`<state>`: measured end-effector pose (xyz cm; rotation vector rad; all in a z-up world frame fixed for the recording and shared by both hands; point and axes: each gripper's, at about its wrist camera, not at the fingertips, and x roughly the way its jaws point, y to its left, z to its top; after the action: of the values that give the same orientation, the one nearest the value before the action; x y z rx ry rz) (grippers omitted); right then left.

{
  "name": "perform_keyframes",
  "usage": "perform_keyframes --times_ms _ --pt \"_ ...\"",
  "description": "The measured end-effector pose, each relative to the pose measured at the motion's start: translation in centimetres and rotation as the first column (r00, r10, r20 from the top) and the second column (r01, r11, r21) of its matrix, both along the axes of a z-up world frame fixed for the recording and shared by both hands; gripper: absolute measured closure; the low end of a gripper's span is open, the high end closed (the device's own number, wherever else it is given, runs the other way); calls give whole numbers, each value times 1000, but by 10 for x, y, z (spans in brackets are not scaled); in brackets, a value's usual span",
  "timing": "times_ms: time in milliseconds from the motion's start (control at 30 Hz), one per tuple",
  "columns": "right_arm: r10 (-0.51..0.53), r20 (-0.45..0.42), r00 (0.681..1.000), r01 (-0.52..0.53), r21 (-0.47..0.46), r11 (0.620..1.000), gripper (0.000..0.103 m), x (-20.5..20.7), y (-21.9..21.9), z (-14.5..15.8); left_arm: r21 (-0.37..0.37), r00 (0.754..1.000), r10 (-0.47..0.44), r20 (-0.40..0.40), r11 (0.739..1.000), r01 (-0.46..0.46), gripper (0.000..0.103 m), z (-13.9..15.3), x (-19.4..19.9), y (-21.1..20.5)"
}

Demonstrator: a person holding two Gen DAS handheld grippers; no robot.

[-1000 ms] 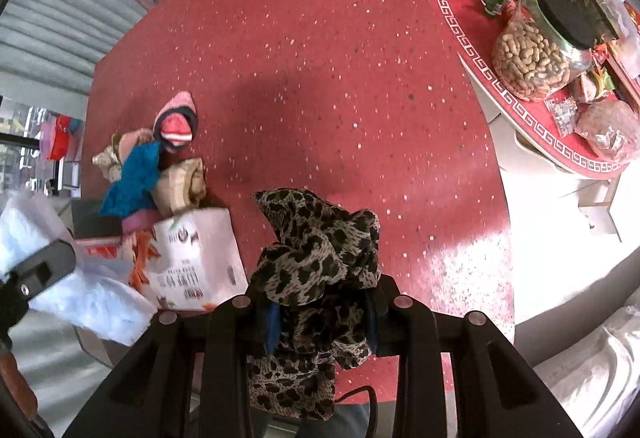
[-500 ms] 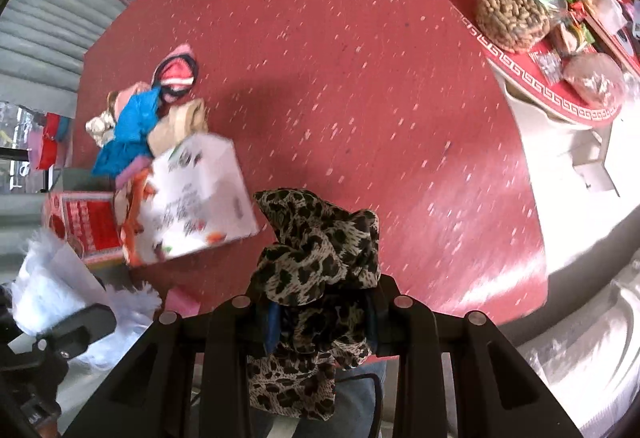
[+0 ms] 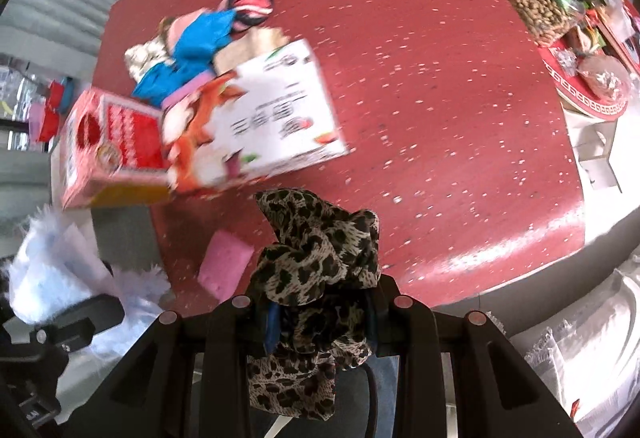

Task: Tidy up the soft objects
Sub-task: 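Carry the blue puff and leopard scarf with both tools over the white box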

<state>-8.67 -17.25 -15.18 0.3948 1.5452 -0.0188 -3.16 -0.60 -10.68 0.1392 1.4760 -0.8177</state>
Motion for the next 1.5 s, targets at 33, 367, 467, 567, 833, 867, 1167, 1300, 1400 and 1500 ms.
perform_keyframes --times_ms 33,367,467,567,833,867,1167,1300,1400,1500 --pt "10 1 1000 -10 -2 1000 70 -1 5 1 -5 1000 6 2 1000 -6 80 1 -1 5" --pt "149 38 988 -149 -11 989 70 1 65 22 -40 989 137 48 990 -135 80 14 -6 60" --pt "202 55 978 -202 -9 979 70 3 85 29 -34 979 191 74 981 -189 80 19 -9 79" --pt "255 71 964 -255 -2 967 70 5 105 37 -33 965 246 94 969 -244 80 23 -11 98" --pt "403 105 909 -406 7 914 70 12 162 52 -14 913 390 121 920 -391 80 25 -14 152" --pt "416 109 903 -419 8 908 70 13 167 53 -9 903 409 131 911 -412 80 25 -16 159" --pt "549 148 823 -556 10 831 70 19 220 71 6 823 546 155 833 -553 80 26 -25 208" --pt "593 164 788 -603 11 798 70 25 239 78 27 781 598 178 791 -611 80 26 -26 225" --pt "614 178 769 -626 16 780 70 32 252 83 35 754 631 181 762 -646 80 24 -24 235" --pt "620 191 761 -636 26 771 70 41 264 87 49 723 663 192 730 -682 80 23 -22 247"
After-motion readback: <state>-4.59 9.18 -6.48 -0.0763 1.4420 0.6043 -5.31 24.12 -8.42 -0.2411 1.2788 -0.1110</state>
